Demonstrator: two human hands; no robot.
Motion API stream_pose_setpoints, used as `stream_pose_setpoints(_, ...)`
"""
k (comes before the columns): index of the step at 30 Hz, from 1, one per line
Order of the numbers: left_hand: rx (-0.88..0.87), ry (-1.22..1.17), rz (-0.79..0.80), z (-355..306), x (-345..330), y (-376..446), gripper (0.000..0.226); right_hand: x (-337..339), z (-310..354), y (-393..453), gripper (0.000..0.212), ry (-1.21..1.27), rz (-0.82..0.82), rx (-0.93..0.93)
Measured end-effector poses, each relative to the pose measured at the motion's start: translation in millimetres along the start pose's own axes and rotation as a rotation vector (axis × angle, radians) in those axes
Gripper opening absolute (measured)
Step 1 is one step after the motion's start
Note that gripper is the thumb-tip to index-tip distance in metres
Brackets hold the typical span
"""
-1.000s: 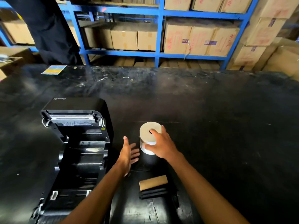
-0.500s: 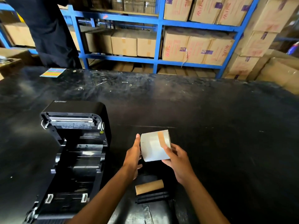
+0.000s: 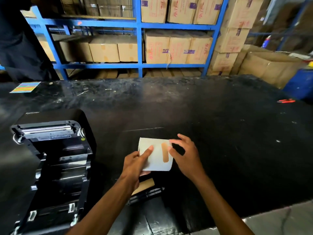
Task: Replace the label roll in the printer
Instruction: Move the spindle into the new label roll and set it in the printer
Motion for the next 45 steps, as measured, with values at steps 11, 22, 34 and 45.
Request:
stream_pose_setpoints(11, -0.066, 0.075, -0.078, 6, 13, -14, 0.041, -18, -17, -32, 0.012, 0.41, 0.038, -0.046)
stream_pose_setpoints(22, -0.025, -0.092, -0.095, -4, 57, -31, 0.046, -52, -105, -61, 0.024, -0.306, 0.263, -0.247)
stream_pose_setpoints(34, -0.027, -0.141, -0.077, -7, 74, -49, 0.035, -78, -82, -54, 0.047, -0.394, 0.213, -0.047)
stream_pose_setpoints(45, 0.09, -0.274, -0.169, 3, 97, -50, 0.042, -49, -67, -54, 0.032, 0.164, 0.058, -0.222)
Point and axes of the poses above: each hand's wrist, its own y-axis towards the middle knuckle, its own x-axis out of the back of the hand, z = x × y, the point moved 2 cm from there along y, towards the middle knuckle, and after that the axes turned 8 degrees about -y, right-handed, at the moved point
